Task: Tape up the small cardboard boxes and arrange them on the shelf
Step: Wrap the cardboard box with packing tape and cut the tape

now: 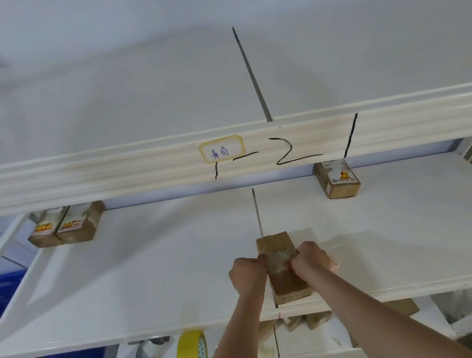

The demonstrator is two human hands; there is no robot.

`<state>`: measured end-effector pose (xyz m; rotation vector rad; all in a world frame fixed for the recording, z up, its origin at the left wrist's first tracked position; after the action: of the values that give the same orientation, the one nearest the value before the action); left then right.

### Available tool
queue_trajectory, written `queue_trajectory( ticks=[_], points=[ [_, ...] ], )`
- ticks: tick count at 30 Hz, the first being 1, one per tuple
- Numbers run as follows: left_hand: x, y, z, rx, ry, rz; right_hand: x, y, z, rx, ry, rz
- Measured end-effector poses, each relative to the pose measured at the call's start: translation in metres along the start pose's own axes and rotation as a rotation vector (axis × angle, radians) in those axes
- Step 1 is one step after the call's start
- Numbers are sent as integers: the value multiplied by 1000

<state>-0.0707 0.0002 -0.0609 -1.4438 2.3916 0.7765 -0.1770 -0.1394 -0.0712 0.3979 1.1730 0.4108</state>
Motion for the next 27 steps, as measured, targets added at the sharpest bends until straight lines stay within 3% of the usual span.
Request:
queue_trajectory(
  ticks=[7, 11, 15, 18, 21, 25, 27],
  points=[
    [4, 9, -15, -42, -80, 143, -8, 14, 7, 9, -25, 67],
    [7, 14, -17, -121, -21, 257, -14, 38, 26, -133, -64, 62],
    [3, 24, -9, -305, 329, 339, -17, 60, 42, -249, -223, 209],
    [-13, 20, -14, -233, 502, 371, -24, 80, 61, -391, -324, 410],
    [-39, 10, -24, -116, 629, 341, -34, 91, 77, -401, -471, 543],
    [-64, 5, -31, -6, 740, 371, -53, 85, 81, -289, -704, 566],
    [-69, 6, -32, 54, 825, 472, -55, 85, 77, -264, -613, 478]
  ],
)
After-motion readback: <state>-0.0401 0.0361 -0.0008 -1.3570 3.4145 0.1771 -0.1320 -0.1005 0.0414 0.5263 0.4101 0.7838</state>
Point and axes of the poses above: each hand's wrist, its own y-axis away from the middle knuckle, its own x-axis out of the palm, z = x × y, the point moved 6 cm from there along -y, towards the middle knuckle, and after that the axes turned 11 degrees about x, right-handed, at the moved point
